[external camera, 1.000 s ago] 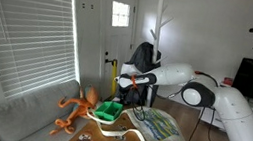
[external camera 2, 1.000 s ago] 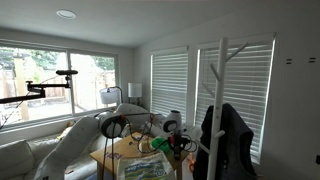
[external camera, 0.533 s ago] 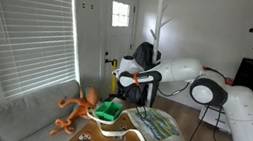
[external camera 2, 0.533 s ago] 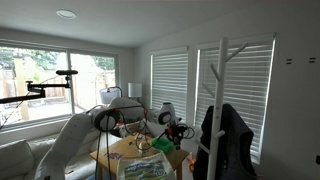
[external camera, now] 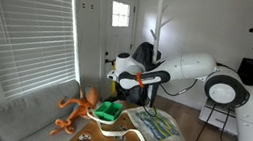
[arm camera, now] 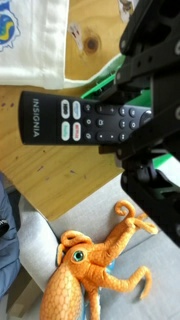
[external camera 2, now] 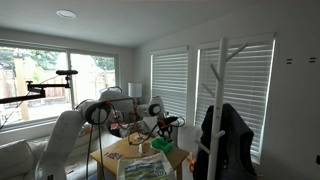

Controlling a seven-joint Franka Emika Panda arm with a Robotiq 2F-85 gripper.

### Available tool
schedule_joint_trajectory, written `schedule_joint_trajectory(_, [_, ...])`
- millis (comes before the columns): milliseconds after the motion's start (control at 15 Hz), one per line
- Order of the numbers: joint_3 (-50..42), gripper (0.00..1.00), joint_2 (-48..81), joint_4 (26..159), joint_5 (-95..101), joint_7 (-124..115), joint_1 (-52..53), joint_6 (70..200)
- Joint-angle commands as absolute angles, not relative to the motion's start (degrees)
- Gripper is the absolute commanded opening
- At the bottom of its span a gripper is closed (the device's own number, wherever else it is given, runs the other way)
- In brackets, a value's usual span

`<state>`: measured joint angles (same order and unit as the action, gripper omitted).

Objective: Put the black remote in the green lunchbox

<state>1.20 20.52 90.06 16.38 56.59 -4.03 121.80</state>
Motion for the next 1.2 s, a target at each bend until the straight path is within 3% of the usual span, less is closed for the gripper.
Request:
schedule_joint_trajectory(0, [1.5, 0.17, 15.8, 93.68, 18.63, 65.98, -3.75, 118.31])
schedule_joint_trajectory(467, [2.95, 0.17, 21.4, 87.31, 8.56, 91.08, -6.89, 118.82])
schedule_joint_trajectory(533, [1.15, 0.42, 18.81, 90.49, 12.57, 84.77, -4.74, 119.23])
schedule_joint_trajectory(600, [1.3, 0.42, 19.58, 89.92, 10.76, 87.3, -5.19, 119.22])
schedule_joint_trajectory(667, [1.4, 0.17, 20.25, 89.37, 9.96, 88.6, -5.48, 119.22])
schedule_joint_trajectory(1133, [1.13, 0.17, 22.4, 88.98, 12.82, 86.45, -3.39, 119.31])
